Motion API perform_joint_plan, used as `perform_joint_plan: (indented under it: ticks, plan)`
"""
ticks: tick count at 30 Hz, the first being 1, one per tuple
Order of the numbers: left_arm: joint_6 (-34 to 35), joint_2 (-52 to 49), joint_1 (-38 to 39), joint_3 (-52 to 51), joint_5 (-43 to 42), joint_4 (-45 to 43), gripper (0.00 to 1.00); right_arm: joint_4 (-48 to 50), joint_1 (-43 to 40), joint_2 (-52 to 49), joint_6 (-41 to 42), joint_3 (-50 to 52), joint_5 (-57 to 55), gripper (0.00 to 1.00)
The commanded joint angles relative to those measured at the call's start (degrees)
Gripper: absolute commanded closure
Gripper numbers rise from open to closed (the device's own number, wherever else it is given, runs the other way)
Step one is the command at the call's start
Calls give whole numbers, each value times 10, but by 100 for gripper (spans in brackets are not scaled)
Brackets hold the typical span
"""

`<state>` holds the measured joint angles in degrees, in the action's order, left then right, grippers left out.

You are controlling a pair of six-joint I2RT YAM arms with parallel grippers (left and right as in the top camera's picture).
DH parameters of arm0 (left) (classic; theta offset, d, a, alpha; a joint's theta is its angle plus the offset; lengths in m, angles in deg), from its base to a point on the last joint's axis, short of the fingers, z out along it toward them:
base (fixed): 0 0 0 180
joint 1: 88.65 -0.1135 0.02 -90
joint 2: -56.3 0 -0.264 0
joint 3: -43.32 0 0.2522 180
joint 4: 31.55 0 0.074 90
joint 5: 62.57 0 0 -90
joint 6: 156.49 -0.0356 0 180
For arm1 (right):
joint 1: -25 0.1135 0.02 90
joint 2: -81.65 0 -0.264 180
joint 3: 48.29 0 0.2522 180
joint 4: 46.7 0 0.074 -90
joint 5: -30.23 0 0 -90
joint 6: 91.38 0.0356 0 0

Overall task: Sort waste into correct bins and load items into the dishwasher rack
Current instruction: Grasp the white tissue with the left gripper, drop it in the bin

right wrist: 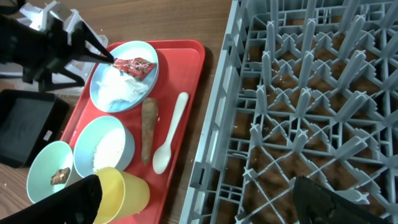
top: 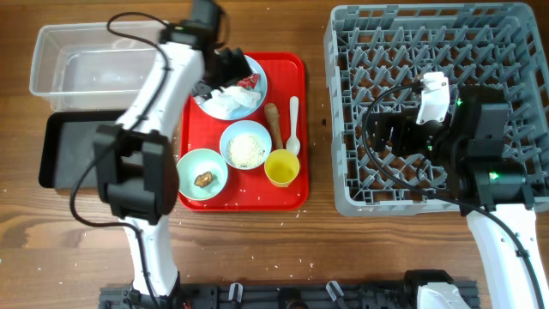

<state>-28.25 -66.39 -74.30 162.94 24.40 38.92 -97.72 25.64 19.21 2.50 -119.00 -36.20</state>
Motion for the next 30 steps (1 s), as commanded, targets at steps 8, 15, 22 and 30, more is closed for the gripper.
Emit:
perform_joint_plan:
  ticks: [8,15,22,30]
  plan:
    - [149,-95,36,11,130,-36,7,-13,1,-6,7,-11,9,0]
    - [148,-120,39,10,136,-38,46,-27,1,-11,8,-11,9,0]
    - [143,-108,38,11,131,-37,96,-26,1,-11,8,-11,9,0]
    - [65,51,37,15,132,-37,96,-9,1,-11,8,-11,2,1]
